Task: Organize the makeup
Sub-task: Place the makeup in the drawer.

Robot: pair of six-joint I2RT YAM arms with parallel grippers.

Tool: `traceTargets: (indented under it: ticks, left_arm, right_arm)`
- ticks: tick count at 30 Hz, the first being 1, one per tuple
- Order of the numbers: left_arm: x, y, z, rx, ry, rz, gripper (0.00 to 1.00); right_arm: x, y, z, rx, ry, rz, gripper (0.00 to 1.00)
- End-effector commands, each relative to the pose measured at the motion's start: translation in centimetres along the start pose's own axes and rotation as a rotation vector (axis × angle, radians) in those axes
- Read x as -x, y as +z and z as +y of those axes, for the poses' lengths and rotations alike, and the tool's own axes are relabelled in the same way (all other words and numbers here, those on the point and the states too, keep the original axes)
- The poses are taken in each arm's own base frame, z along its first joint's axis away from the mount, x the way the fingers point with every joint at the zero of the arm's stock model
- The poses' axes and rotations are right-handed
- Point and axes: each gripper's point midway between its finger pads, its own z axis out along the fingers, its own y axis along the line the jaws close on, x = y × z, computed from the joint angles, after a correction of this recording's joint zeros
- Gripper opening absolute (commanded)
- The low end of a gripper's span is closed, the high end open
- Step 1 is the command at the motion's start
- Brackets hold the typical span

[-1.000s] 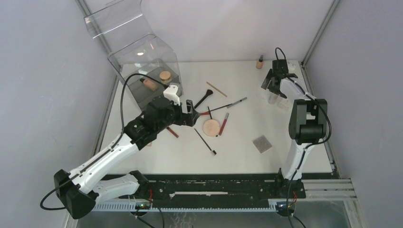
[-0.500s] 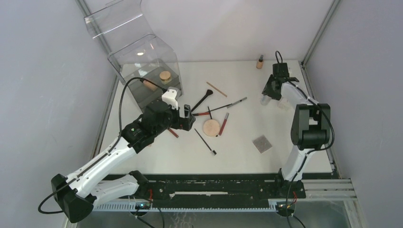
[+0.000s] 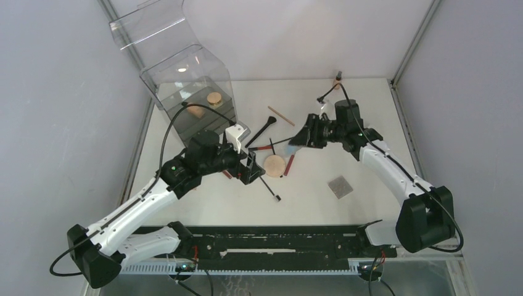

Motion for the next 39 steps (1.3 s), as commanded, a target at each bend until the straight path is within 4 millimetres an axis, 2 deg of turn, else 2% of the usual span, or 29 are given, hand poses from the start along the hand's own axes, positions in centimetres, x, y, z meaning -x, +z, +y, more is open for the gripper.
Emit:
traceTargets:
  ticks: [1, 6, 13, 17, 19, 25, 26, 27, 29, 31, 34, 37, 39]
  left_arm:
    - [3.6, -0.1, -2.0, -0.092, 0.052, -0.116, 1.00]
    - [2.8, 1.4, -4.1, -0.193, 0.088, -0.061, 1.00]
    - [2.1, 3.0, -4.4, -0.207, 0.066, -0.024, 0.98]
    - [2.4, 3.0, -4.9, -0.236, 0.062, -0.035, 0.92]
    - [2.3, 3.2, -4.9, -0.237, 0.059, -0.027, 0.85]
    - [2.1, 3.8, -5.9, -0.292, 0.020, 0.010, 0.40]
    - [2.1, 3.8, -5.9, -0.294, 0.012, 0.015, 0.31]
    - [2.1, 3.8, -5.9, -0.287, 0.007, 0.017, 0.22]
    - [2.3, 3.8, -5.3, -0.252, 0.001, 0.010, 0.03]
    - [2.6, 3.7, -4.1, -0.174, -0.018, -0.007, 0.00]
    - [2.7, 3.5, -1.0, -0.030, -0.096, -0.010, 0.00]
    - [2.8, 2.8, 2.0, 0.072, -0.213, -0.016, 0.00]
    - [3.3, 1.8, 5.3, 0.221, -0.300, -0.051, 0.00]
  right_arm:
    - [-3.6, -0.9, 6.6, 0.290, -0.034, 0.145, 0.17]
    - [-5.9, -1.9, 9.9, 0.444, -0.051, 0.246, 0.17]
    - [-6.9, -2.5, 12.3, 0.531, -0.091, 0.282, 0.18]
    - [-7.3, -2.6, 13.0, 0.548, -0.098, 0.299, 0.19]
    - [-7.4, -2.4, 13.0, 0.540, -0.095, 0.297, 0.20]
    - [-7.3, -1.4, 12.3, 0.515, -0.057, 0.309, 0.21]
    - [-7.2, -1.2, 12.0, 0.501, -0.049, 0.303, 0.24]
    - [-7.1, -1.0, 11.7, 0.482, -0.039, 0.297, 0.32]
    - [-6.5, -0.6, 10.7, 0.434, -0.012, 0.275, 0.59]
    - [-5.3, -0.5, 8.9, 0.344, 0.040, 0.222, 0.74]
    - [-1.8, -2.0, 4.3, 0.159, 0.185, 0.079, 0.81]
    - [1.7, -5.7, 0.3, 0.067, 0.293, -0.117, 0.82]
    - [3.4, -8.5, -2.0, -0.001, 0.325, -0.247, 0.82]
